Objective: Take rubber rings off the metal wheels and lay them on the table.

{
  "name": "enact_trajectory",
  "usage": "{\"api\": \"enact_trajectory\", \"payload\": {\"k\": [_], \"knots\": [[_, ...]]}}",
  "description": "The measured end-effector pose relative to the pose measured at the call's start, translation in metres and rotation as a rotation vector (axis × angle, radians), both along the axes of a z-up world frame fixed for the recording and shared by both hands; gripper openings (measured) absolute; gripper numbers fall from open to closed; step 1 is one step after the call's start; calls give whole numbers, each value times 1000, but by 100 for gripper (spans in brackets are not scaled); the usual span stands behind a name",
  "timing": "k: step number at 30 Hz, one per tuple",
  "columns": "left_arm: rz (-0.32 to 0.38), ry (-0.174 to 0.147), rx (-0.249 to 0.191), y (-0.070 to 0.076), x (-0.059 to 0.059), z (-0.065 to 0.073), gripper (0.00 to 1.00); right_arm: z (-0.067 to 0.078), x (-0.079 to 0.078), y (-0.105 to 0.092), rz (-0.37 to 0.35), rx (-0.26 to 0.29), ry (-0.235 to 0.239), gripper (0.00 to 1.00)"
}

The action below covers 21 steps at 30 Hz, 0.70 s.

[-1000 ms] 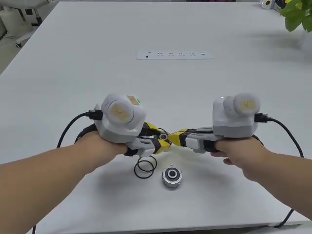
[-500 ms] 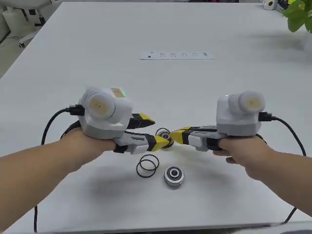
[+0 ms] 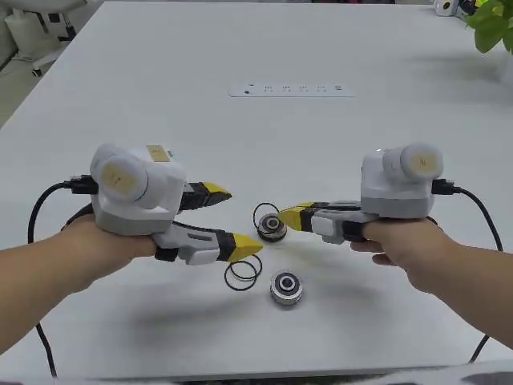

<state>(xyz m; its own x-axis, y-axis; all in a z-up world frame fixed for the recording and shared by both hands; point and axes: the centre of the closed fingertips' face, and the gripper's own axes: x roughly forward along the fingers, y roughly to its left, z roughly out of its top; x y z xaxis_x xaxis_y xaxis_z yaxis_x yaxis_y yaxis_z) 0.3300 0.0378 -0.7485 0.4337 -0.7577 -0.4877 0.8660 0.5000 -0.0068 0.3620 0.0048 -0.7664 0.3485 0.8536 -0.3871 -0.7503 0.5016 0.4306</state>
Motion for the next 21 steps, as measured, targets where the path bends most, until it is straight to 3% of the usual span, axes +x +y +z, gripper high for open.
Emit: {"api": "enact_trajectory", "payload": {"k": [12,21], "knots": [[17,-15,-13,20,-13,6,68,6,-17,17,53,32,30,0],[51,-11,-6,40,-21,3,71,-5,-36,29,114,28,92,0]]}}
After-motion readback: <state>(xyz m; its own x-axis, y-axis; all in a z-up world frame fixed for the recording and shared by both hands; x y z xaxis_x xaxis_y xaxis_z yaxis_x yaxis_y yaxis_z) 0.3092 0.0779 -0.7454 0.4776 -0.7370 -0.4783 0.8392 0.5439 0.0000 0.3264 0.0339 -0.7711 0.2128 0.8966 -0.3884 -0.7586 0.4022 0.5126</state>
